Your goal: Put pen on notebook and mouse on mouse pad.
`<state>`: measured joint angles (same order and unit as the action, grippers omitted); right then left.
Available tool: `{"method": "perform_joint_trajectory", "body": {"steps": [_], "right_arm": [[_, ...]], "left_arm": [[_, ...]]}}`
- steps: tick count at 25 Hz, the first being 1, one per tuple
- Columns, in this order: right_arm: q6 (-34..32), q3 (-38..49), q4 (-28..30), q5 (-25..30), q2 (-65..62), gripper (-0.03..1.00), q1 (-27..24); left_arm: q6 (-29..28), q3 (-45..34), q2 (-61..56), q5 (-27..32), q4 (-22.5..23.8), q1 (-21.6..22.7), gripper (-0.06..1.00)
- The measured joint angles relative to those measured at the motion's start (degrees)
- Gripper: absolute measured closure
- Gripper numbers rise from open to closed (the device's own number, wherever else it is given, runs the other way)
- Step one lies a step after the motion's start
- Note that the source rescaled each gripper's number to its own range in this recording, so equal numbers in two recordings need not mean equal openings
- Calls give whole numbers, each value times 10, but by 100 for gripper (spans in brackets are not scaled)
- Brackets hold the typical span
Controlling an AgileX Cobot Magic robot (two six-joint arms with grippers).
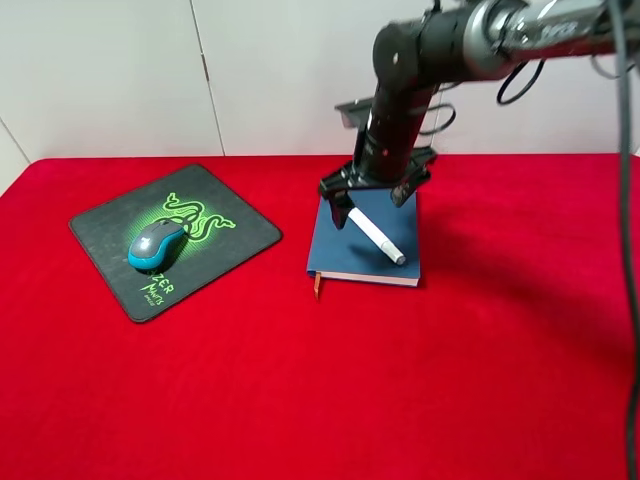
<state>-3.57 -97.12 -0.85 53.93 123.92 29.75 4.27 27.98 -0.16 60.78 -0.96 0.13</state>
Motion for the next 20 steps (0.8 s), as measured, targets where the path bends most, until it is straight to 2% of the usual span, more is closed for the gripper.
{"method": "perform_joint_trajectory", "body": {"steps": [5, 12, 20], "right_arm": [[0, -2, 0, 47, -32, -3, 0], [0, -4, 0, 147, -79, -3, 0], [0, -2, -14, 156, -135, -3, 0]], "left_arm": [[0, 0, 0, 0, 0, 0, -6], [0, 0, 0, 0, 0, 0, -6], [0, 0, 0, 0, 0, 0, -6]]}}
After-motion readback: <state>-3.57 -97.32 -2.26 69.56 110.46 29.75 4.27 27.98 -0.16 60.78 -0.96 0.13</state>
